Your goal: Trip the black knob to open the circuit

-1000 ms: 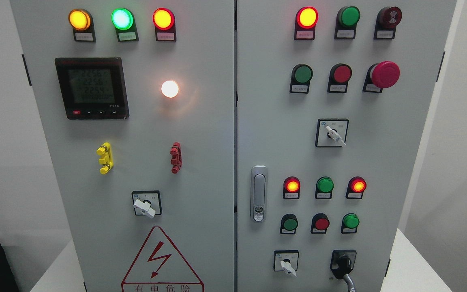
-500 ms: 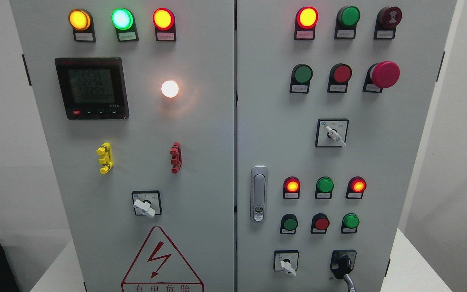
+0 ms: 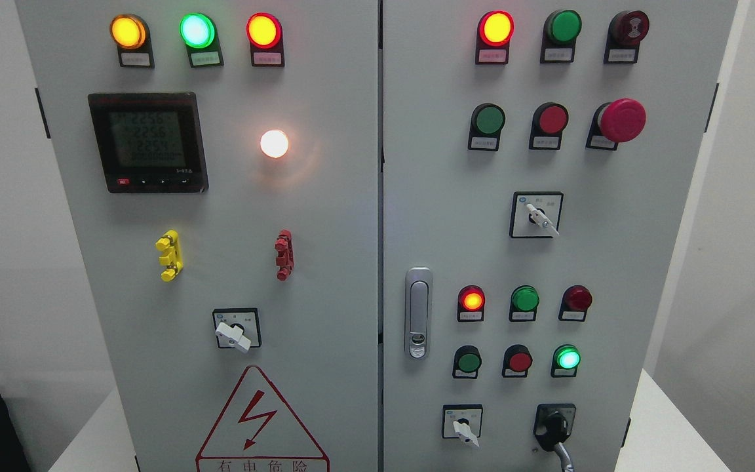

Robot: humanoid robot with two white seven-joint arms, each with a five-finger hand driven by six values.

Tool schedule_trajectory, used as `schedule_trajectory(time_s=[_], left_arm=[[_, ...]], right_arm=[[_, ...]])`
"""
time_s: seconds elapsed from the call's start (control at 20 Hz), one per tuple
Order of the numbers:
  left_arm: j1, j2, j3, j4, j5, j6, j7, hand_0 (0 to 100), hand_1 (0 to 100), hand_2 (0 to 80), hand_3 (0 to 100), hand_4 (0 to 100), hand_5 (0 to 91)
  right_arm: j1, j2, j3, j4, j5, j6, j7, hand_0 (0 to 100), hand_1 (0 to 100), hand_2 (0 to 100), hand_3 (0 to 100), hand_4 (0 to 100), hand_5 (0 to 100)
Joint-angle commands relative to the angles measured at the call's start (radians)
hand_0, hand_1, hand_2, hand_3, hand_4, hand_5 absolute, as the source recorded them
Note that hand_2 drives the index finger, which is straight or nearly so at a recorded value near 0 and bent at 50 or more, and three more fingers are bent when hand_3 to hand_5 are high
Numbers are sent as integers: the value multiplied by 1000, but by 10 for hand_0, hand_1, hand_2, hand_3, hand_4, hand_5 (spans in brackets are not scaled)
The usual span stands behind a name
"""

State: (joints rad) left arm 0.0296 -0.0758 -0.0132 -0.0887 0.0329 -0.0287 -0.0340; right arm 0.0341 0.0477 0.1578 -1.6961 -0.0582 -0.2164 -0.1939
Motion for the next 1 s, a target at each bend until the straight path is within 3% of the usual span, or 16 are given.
schedule_trajectory(time_s=[0.0,0.95], left_arm=[[0,-1,1,1,2,1,0,120,389,0,0,0,0],[0,-1,1,1,2,1,0,120,389,0,0,0,0]], right_arm=[[-26,6,48,-57,6,-29,33,797,934,28,1000,1000,934],[-20,0,34,-50,3,-21,31,800,937,28,1000,1000,933]])
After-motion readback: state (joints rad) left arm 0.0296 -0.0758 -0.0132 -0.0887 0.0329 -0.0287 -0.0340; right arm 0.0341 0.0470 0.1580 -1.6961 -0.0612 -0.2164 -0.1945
